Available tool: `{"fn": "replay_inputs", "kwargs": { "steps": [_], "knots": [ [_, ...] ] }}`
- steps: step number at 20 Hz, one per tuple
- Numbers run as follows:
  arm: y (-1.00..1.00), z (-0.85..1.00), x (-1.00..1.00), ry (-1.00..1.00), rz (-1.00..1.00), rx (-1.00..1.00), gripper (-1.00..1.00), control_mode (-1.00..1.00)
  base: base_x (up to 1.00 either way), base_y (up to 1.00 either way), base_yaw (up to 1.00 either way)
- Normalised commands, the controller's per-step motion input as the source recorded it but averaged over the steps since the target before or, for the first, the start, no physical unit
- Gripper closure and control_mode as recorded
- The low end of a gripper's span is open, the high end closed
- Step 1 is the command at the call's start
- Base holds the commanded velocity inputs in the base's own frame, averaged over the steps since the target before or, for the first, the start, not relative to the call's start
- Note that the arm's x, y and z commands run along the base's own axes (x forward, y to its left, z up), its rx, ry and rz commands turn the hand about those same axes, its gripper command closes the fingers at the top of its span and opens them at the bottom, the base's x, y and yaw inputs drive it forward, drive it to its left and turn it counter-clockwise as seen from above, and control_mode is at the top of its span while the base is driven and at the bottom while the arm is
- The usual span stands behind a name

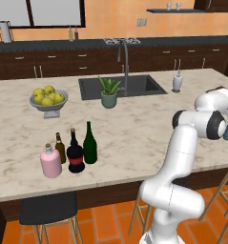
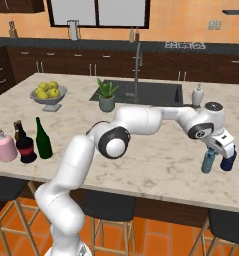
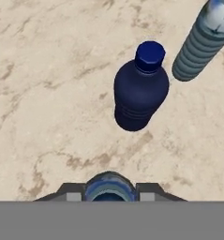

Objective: Move the plastic bottles in the middle to the plastics group, and the glass bottles in the middle to the glass group.

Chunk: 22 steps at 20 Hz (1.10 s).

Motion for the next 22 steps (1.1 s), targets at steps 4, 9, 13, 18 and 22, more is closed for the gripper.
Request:
{"fn": "replay_inputs", "kwargs": {
  "steps": [4, 9, 13, 18, 22],
  "knots": [
    [0.13, 0.09, 0.00, -0.04, 0.01, -0.10, -1.00, -1.00, 0.00, 0.00, 0.00],
    [0.07, 0.46, -0.20, -0.14, 0.09, -0.01, -1.00, -1.00, 0.00, 0.00, 0.00],
    [0.26, 0.36, -0.68, -0.05, 0.02, -0.01, -1.00, -1.00, 0.00, 0.00, 0.00],
    [0.65, 0.13, -0.67, 0.01, 0.00, -0.05, -1.00, -1.00, 0.00, 0.00, 0.00],
    [0.84, 0.06, -0.48, 0.15, 0.00, -0.04, -1.00, -1.00, 0.00, 0.00, 0.00]
  ]
}}
